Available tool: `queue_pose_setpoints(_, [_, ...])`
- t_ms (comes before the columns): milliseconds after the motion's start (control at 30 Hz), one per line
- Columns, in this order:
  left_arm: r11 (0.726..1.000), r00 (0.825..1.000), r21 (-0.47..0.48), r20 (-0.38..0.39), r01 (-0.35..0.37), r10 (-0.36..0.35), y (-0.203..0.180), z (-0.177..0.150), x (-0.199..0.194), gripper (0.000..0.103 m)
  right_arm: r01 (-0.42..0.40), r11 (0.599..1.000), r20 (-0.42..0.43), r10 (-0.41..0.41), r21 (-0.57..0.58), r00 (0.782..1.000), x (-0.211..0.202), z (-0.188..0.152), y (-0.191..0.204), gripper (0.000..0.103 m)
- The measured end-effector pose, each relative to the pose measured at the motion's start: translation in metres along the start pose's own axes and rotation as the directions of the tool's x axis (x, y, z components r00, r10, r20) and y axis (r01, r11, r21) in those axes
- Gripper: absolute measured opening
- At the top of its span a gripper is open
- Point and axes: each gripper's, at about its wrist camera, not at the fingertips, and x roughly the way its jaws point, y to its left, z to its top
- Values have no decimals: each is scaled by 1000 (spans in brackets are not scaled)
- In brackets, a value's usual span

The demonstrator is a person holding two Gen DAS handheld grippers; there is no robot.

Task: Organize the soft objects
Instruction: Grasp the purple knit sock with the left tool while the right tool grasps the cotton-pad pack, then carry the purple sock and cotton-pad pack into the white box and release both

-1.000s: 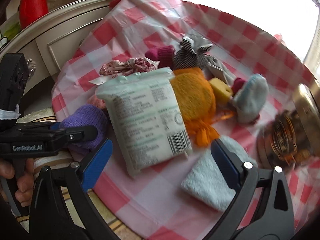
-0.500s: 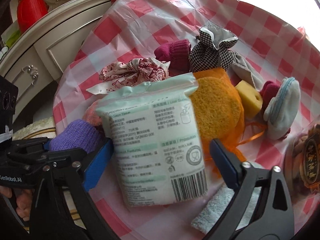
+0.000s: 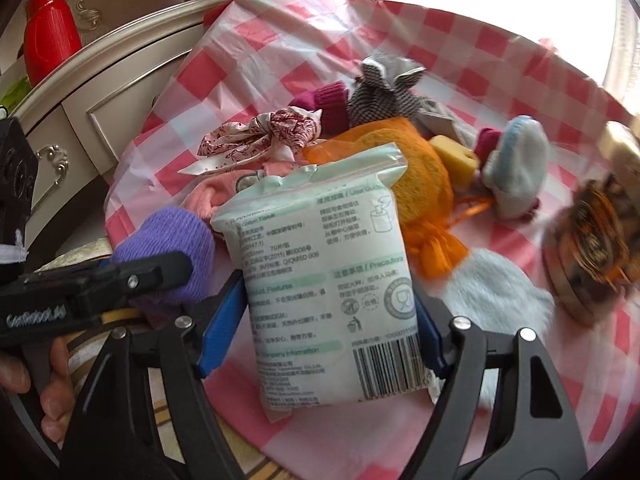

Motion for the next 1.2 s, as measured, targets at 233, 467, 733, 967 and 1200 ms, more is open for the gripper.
queue_pose_setpoints(233, [997,999,71,45,-34,31,-13,-3,-8,57,70,996,62,-73,58,995,-44,-19,-1,78])
queue_pose_setpoints(467, [983,992,166,113,-83,64,-35,-9,-23,57,107,985,71,-117,139,991,-80,-45,-14,78])
queue_pose_setpoints(733, [973,991,225,131,-55,26,-62,-23,-42,57,158,966,66,-175,205,982,-118,-80,-32,78])
queue_pose_setpoints(967, [956,995,293,93,7,-36,-95,-50,-47,57,195,944,62,-219,267,974,-148,-111,-49,78])
queue_pose_setpoints(1200, [934,995,350,38,68,-87,-125,-75,-49,57,238,919,56,-268,315,962,-180,-138,-64,78])
